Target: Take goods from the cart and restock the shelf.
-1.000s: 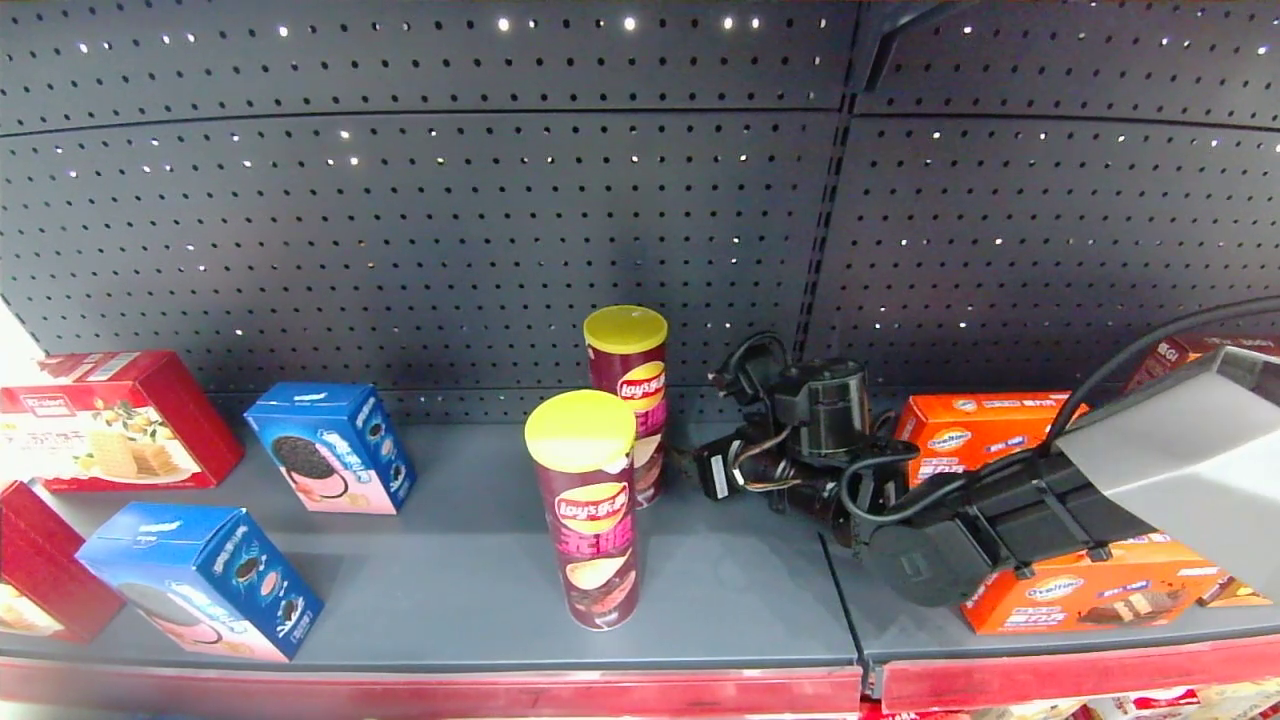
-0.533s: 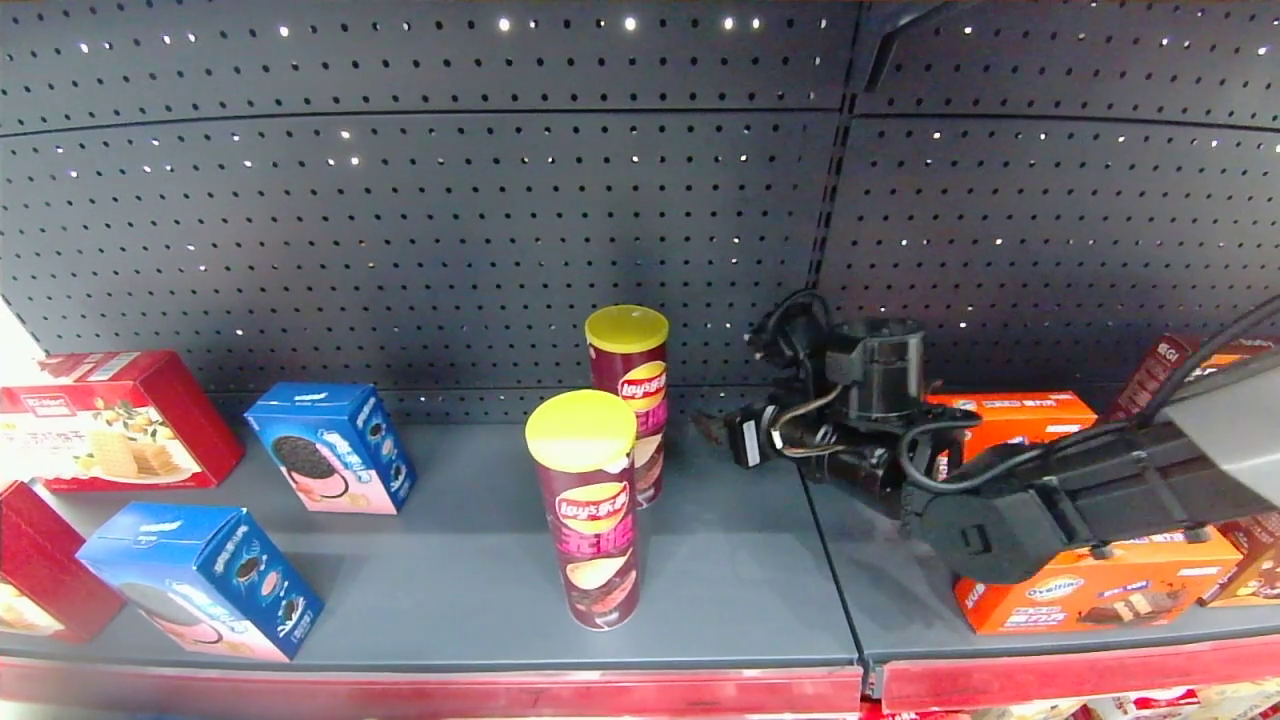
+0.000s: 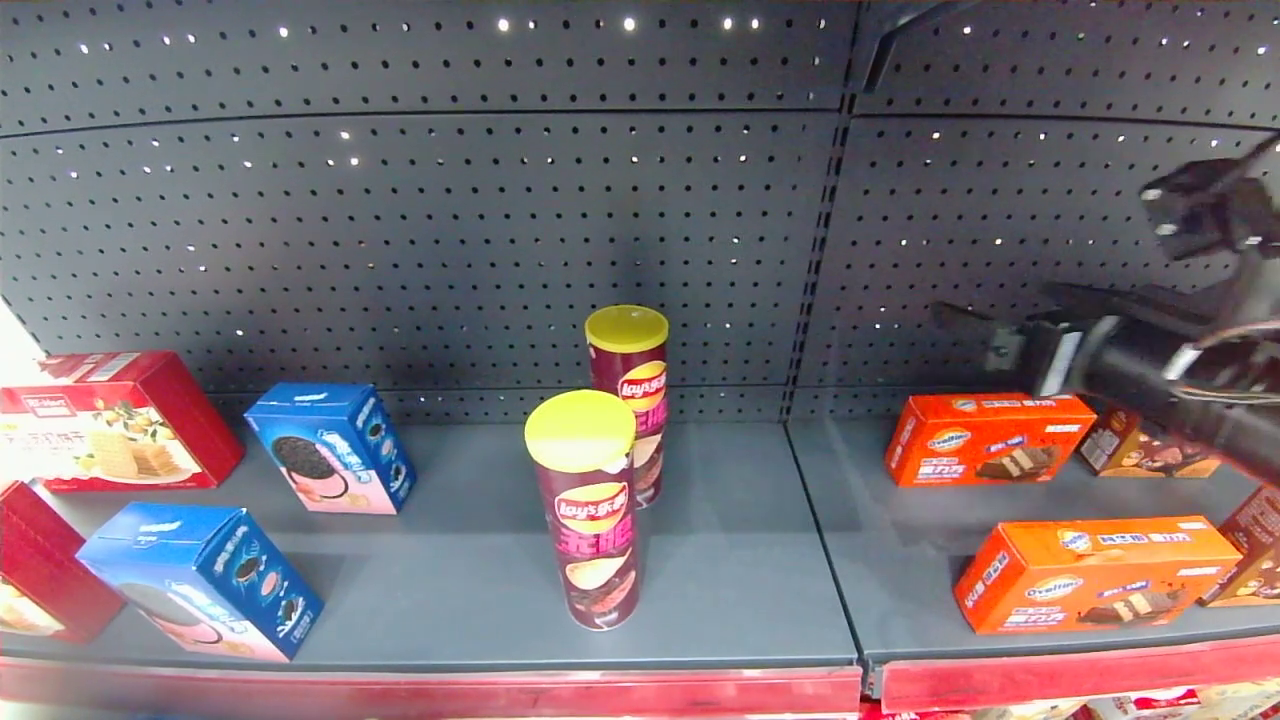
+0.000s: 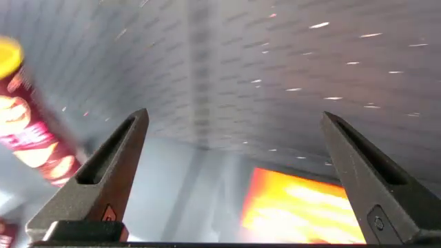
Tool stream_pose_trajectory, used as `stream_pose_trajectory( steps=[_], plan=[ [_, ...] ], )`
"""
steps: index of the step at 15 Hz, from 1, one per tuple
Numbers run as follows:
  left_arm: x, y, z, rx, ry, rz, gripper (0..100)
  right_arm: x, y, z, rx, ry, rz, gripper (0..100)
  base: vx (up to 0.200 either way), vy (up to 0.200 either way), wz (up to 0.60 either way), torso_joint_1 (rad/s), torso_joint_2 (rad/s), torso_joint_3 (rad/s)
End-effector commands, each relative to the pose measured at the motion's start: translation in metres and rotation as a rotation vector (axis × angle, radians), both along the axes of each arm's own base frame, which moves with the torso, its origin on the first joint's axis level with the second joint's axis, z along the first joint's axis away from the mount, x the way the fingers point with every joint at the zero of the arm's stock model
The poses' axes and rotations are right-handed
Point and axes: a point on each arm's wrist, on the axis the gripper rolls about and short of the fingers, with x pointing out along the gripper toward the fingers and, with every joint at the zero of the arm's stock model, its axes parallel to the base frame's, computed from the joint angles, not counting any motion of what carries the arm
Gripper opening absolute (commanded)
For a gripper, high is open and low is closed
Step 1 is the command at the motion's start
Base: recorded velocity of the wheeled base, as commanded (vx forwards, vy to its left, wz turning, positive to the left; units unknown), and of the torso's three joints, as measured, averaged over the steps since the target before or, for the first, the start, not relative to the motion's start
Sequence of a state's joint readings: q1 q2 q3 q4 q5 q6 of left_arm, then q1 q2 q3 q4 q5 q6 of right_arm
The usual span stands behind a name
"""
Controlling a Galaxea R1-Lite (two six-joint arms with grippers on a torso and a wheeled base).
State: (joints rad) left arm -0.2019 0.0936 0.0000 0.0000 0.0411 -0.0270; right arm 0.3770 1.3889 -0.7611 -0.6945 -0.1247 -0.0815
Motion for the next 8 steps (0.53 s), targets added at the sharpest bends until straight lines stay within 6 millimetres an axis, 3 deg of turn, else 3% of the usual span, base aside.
stream_pose_trajectory(
  steps=[1,3,4,6,7,8],
  plan=[
    [0.0,0.0,0.0,0.0,0.002,0.001,100,-0.077,-0.051,0.007,0.038,-0.135,-0.111,100,0.0,0.0,0.0,0.0,0.0,0.0],
    [0.0,0.0,0.0,0.0,0.002,0.0,100,-0.134,-0.069,-0.029,0.036,-0.157,-0.131,100,0.0,0.0,0.0,0.0,0.0,0.0],
    [0.0,0.0,0.0,0.0,0.002,0.0,100,-0.153,-0.074,-0.037,0.036,-0.175,-0.151,100,0.0,0.0,0.0,0.0,0.0,0.0],
    [0.0,0.0,0.0,0.0,0.002,0.0,100,-0.176,-0.08,-0.049,0.043,-0.158,-0.206,100,0.0,0.0,0.0,0.0,0.0,0.0],
    [0.0,0.0,0.0,0.0,0.002,0.001,100,-0.195,-0.081,-0.07,0.075,-0.087,-0.165,100,0.0,0.0,0.0,0.0,0.0,0.0],
    [0.0,0.0,0.0,0.0,0.002,0.0,100,-0.203,-0.082,-0.078,0.082,-0.075,-0.132,100,0.0,0.0,0.0,0.0,0.0,0.0]
  ],
)
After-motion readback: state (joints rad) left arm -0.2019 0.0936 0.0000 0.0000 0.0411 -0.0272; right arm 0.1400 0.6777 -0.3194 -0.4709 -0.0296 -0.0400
